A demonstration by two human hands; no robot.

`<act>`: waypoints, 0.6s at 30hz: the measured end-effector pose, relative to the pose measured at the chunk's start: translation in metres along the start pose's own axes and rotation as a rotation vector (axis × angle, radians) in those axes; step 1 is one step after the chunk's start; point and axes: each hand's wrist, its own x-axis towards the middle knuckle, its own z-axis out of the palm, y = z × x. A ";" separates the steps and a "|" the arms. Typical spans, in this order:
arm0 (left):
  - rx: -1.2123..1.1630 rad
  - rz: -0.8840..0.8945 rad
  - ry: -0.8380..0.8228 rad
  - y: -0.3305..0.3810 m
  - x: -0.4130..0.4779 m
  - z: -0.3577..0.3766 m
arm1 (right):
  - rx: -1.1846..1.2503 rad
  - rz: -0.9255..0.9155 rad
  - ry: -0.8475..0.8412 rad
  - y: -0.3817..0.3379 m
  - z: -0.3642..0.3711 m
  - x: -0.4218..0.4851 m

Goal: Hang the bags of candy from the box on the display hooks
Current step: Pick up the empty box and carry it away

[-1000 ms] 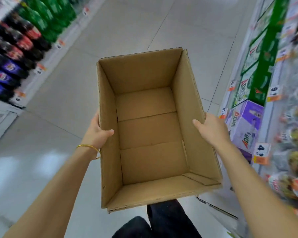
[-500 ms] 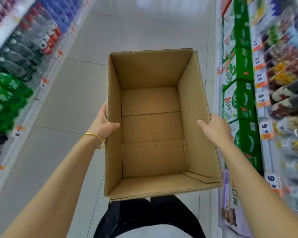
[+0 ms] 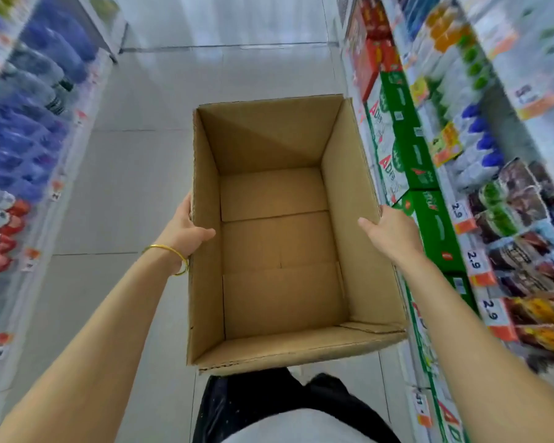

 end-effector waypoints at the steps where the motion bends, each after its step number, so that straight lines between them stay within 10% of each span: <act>1: -0.008 -0.002 0.006 0.020 0.035 -0.003 | -0.002 -0.011 -0.001 -0.015 -0.006 0.043; 18: 0.071 0.061 -0.196 0.426 0.708 0.034 | 0.066 0.172 0.116 -0.200 -0.169 0.710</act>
